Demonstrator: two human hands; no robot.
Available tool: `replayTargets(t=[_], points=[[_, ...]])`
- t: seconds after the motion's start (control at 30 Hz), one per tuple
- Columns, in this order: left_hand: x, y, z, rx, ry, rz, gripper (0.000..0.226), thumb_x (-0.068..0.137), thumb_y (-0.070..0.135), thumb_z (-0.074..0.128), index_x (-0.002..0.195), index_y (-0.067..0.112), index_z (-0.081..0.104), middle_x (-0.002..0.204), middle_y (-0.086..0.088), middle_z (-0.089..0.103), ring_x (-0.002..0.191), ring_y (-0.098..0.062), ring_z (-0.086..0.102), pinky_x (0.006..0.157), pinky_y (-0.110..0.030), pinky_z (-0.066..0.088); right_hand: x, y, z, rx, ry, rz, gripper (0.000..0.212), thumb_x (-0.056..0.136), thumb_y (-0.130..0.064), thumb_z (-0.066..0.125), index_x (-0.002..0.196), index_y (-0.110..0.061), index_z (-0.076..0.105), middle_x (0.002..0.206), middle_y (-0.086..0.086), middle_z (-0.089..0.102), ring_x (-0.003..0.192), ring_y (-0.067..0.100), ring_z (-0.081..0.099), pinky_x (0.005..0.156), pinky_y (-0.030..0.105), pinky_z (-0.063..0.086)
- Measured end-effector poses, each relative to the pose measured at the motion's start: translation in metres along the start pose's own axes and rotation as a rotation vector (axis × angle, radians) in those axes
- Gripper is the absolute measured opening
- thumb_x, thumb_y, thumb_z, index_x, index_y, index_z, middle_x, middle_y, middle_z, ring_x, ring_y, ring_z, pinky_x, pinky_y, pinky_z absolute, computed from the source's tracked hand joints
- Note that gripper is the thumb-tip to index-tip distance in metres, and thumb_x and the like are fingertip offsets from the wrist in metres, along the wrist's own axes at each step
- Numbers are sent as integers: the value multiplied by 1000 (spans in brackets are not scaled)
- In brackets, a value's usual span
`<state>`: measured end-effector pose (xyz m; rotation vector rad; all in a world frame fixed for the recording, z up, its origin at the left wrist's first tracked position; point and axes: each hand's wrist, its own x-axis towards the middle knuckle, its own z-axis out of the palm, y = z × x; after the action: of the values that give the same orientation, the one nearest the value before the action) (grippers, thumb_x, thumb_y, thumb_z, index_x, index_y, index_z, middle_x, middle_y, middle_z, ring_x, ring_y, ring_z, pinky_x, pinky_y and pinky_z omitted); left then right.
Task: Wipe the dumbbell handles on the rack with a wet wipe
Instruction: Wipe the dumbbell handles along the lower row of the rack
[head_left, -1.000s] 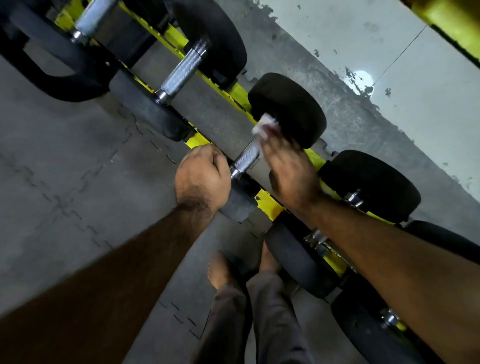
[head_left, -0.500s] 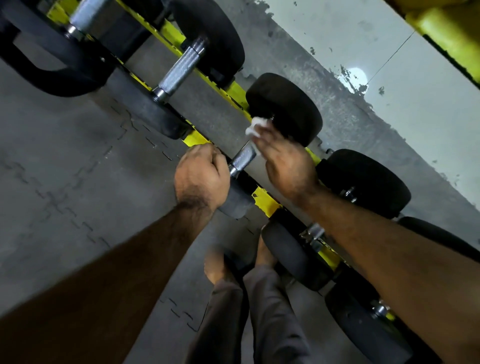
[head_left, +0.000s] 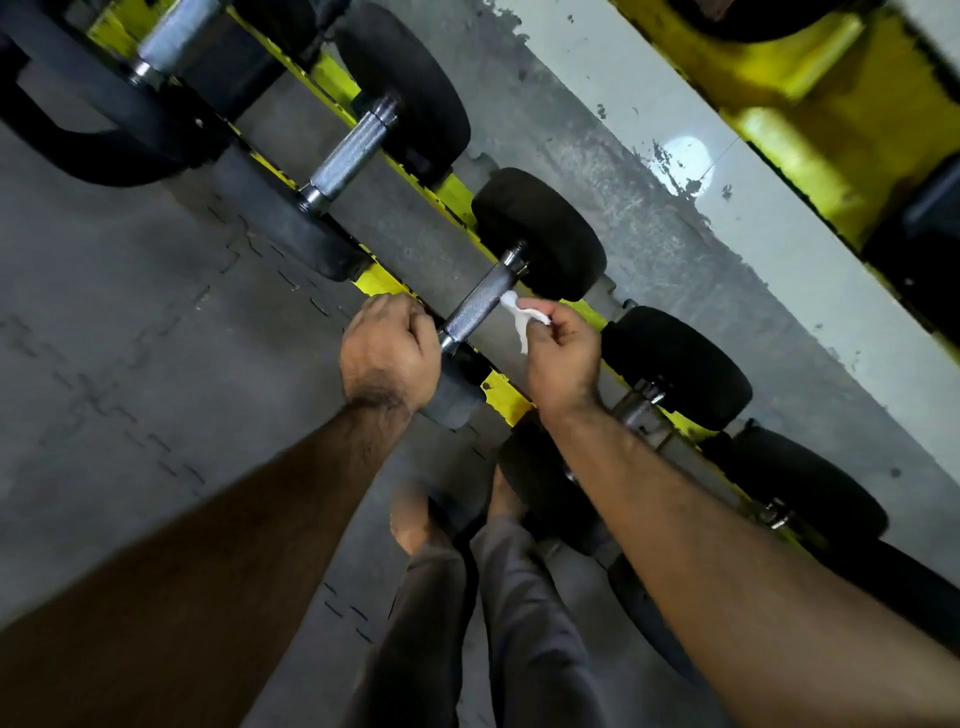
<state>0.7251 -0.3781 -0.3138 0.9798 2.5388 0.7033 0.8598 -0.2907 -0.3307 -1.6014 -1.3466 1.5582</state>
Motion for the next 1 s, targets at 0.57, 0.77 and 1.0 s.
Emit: replayTargets(t=[0.57,0.77,1.0], points=[[0,-4,1,-54,23,63,29,85,23,38,76,5,59,78,-14,58,77,-34,55,69,-39,44,37,-41,49,668,8,720,31,90,7,35,91,-10,62,95,4,68,118,25,64,73,21,52],[-1,-4,1,-46,30,58,29,85,23,39,76,5,59,78,-13,59,78,-33,56,71,-38,44,23,-36,38,449,-80,735,22,84,4,43,73,-14,49,68,2,51,47,10,45,47,19,39],[-1,-5,2,-42,40,47,27,85,21,40,76,5,60,78,-13,60,78,-33,57,72,-38,46,-5,-35,37,268,-247,726,22,88,-1,43,72,-14,51,53,-2,52,39,6,45,43,18,36]])
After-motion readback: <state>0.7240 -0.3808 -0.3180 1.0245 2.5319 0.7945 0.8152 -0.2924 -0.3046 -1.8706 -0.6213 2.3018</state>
